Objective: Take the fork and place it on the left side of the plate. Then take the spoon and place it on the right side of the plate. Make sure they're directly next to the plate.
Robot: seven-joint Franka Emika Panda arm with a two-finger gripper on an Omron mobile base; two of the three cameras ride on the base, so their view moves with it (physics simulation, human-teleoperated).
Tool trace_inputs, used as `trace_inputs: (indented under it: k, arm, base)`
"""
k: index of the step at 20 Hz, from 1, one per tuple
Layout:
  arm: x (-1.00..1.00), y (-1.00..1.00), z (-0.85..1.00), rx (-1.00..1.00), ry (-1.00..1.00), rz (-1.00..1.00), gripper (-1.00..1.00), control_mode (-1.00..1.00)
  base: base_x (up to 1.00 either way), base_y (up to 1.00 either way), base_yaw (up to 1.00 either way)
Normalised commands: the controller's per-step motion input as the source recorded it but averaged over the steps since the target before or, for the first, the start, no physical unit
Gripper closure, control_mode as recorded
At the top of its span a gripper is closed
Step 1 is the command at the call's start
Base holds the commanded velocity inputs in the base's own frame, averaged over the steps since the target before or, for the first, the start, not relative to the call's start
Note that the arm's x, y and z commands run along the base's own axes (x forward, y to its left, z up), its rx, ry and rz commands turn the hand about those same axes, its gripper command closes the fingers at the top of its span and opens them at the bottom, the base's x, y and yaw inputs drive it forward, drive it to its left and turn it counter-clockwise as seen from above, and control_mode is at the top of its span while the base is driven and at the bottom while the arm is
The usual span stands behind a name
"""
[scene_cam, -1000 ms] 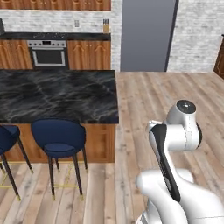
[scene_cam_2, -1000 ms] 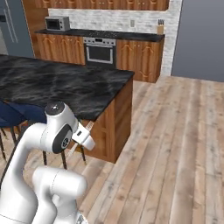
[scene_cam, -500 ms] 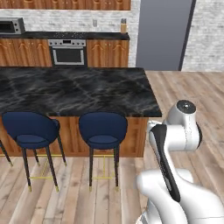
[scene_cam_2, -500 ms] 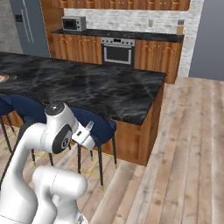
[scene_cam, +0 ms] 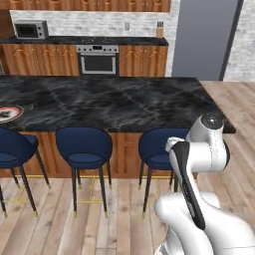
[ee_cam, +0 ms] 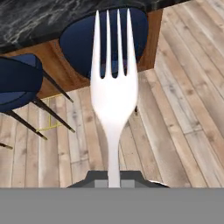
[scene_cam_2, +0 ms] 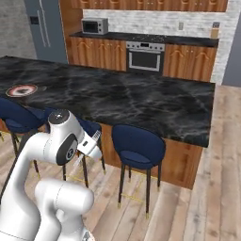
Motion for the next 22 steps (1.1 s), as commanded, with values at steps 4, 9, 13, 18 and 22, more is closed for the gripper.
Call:
trace_inputs:
  k: [4, 9, 13, 18, 22]
  arm:
    - [0.00, 0.00, 0.00, 0.00, 0.00, 0.00, 1.00, 1.00]
    - [0.00, 0.00, 0.00, 0.00, 0.00, 0.00, 1.00, 1.00]
    - [0.00, 0.00, 0.00, 0.00, 0.00, 0.00, 1.00, 1.00]
    - [0.00, 0.00, 0.00, 0.00, 0.00, 0.00, 1.00, 1.00]
    - [0.00, 0.00, 0.00, 0.00, 0.00, 0.00, 1.00, 1.00]
  base:
    - [0.00, 1.00, 0.00]
    - [0.07, 0.93, 0.00]
    - [0.12, 0.91, 0.00]
    - [0.23, 0.85, 0.00]
    - [0.30, 0.78, 0.00]
